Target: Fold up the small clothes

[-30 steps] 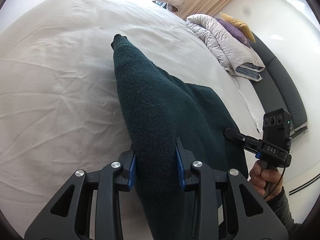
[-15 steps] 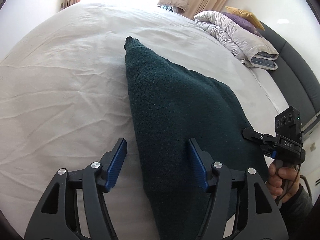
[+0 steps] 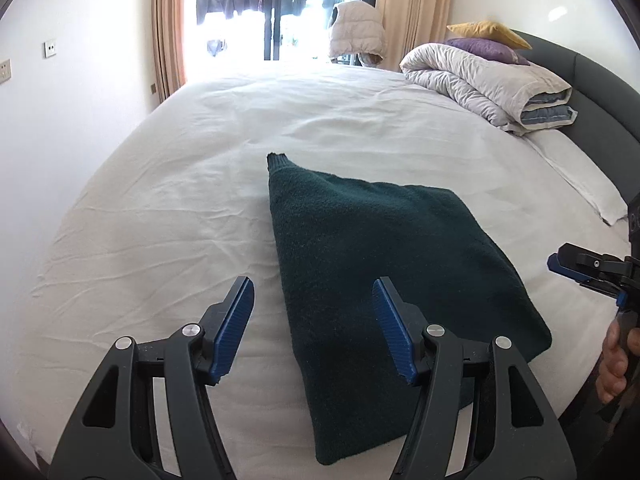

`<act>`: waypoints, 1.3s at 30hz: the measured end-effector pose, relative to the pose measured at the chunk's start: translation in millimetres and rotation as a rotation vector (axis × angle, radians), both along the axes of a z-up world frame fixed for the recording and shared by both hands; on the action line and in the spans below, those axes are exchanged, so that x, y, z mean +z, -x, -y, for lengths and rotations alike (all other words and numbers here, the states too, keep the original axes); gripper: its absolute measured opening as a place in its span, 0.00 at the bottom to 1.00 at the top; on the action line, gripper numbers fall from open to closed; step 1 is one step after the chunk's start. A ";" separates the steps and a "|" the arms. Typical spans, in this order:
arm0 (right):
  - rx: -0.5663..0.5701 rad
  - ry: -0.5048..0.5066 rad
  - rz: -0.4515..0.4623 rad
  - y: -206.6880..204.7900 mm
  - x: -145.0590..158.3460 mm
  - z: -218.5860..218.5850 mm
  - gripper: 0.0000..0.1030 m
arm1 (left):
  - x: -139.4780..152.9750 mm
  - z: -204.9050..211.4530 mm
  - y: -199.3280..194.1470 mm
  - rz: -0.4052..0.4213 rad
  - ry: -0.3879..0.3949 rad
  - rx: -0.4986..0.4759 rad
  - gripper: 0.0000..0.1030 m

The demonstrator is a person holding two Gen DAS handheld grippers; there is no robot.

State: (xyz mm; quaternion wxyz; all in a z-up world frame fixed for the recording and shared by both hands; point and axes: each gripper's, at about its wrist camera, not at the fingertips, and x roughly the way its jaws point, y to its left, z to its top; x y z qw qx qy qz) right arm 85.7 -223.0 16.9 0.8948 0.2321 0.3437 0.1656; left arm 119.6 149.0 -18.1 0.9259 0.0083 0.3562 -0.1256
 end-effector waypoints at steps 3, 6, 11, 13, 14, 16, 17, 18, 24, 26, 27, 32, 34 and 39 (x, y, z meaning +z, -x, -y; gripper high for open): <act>-0.030 0.078 0.078 22.5 26.4 -11.3 0.66 | 19.8 3.6 20.3 0.069 -0.027 0.024 0.59; -0.081 0.154 0.199 52.2 54.8 -20.4 0.82 | 48.2 5.0 56.6 0.223 -0.079 0.080 0.70; -0.189 0.254 0.496 112.3 102.1 -38.1 1.00 | 99.4 9.6 142.2 0.601 -0.154 0.202 1.00; -0.208 0.318 0.574 128.0 118.6 -46.4 1.00 | 112.2 12.1 169.2 0.685 -0.146 0.199 1.00; -0.214 0.347 0.590 133.0 125.7 -49.7 1.00 | 116.7 13.5 180.3 0.697 -0.140 0.177 1.00; -0.228 0.375 0.615 141.2 137.8 -53.5 1.00 | 123.0 16.3 196.1 0.690 -0.138 0.144 1.00; -0.229 0.372 0.627 145.5 143.1 -53.3 1.00 | 125.8 17.6 201.9 0.677 -0.138 0.136 1.00; -0.225 0.367 0.630 148.2 147.6 -53.0 1.00 | 128.3 18.1 205.3 0.662 -0.130 0.128 1.00; -0.225 0.476 0.492 141.2 136.4 -60.6 1.00 | 132.5 10.2 206.5 0.512 -0.029 0.121 1.00; -0.249 0.496 0.417 135.3 116.7 -58.5 1.00 | 126.0 6.1 204.4 0.490 -0.014 0.135 1.00; -0.254 0.480 0.381 132.8 107.4 -56.2 1.00 | 121.2 6.0 202.3 0.475 -0.015 0.146 1.00; -0.272 0.438 0.272 129.7 73.5 -55.0 1.00 | 79.5 4.2 174.6 0.335 -0.059 0.177 1.00; -0.259 0.459 0.263 128.5 66.8 -61.5 1.00 | 59.5 4.7 161.3 0.260 -0.087 0.184 1.00; -0.235 0.493 0.210 122.6 51.3 -74.6 1.00 | 19.3 -2.9 143.0 0.111 -0.103 0.207 1.00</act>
